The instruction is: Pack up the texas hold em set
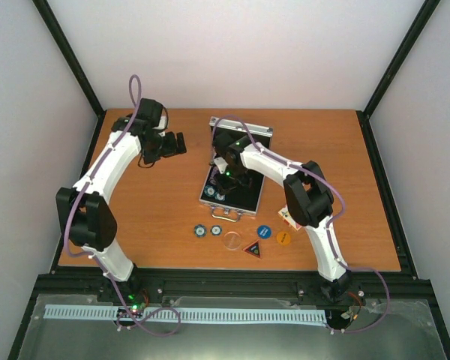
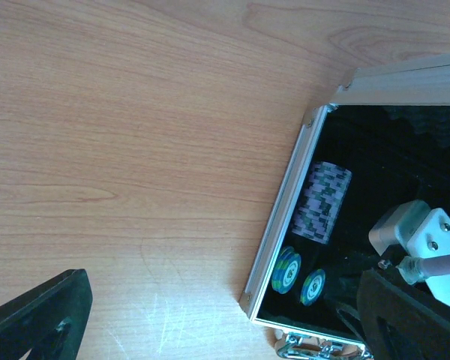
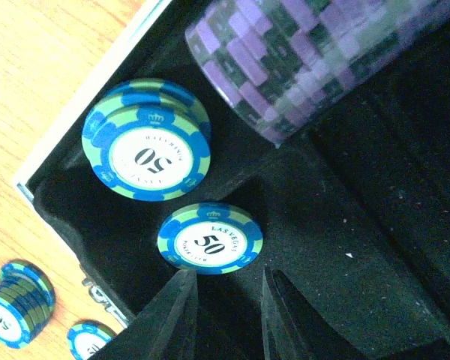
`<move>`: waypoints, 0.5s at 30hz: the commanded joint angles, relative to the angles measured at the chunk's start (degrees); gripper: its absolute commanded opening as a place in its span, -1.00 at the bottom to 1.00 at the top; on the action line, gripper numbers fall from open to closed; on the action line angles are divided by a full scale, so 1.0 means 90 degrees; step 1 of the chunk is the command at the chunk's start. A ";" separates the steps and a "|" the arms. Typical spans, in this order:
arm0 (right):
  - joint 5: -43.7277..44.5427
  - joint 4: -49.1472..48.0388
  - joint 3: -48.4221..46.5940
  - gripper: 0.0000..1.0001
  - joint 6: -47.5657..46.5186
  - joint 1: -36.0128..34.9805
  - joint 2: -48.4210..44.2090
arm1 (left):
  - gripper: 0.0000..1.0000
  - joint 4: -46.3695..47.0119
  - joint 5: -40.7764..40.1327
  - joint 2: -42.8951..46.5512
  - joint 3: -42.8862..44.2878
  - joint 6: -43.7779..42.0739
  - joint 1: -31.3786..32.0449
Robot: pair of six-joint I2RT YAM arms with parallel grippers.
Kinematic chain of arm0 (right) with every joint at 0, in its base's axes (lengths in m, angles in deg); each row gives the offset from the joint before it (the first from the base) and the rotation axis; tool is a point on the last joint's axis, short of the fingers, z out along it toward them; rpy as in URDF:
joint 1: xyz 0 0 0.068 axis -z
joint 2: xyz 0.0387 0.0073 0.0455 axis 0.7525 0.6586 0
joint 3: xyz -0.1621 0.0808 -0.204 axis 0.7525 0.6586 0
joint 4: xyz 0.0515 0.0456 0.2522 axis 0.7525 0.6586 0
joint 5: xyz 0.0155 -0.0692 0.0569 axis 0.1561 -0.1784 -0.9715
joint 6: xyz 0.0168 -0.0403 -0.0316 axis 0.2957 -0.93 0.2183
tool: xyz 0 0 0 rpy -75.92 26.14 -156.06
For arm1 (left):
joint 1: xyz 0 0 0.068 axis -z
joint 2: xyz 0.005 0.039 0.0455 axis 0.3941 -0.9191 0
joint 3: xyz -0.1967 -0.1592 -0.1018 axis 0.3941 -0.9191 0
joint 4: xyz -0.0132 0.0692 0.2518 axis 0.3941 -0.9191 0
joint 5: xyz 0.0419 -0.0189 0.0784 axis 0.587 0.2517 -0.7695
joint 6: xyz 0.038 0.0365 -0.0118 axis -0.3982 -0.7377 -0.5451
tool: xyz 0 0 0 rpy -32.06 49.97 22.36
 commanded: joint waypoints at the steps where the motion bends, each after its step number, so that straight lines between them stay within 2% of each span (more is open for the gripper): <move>1: 0.0164 0.0210 -0.0310 -0.41 -0.0105 -0.0047 -0.0241 | 0.99 -0.0016 -0.0065 0.0278 -0.0040 -0.0048 -0.0035; 3: 0.0160 0.0265 -0.0382 -0.18 -0.0105 -0.0040 -0.0222 | 0.99 0.0010 -0.0054 0.0305 -0.0097 -0.0010 -0.0035; 6: 0.0129 0.0268 -0.0496 0.04 -0.0076 -0.0045 -0.0162 | 0.99 0.0043 -0.0015 0.0332 -0.0162 0.0014 -0.0035; 15: -0.0186 0.0207 -0.0475 0.14 0.0189 -0.0047 0.0038 | 0.99 0.0042 0.0011 0.0407 -0.0359 -0.0019 -0.0035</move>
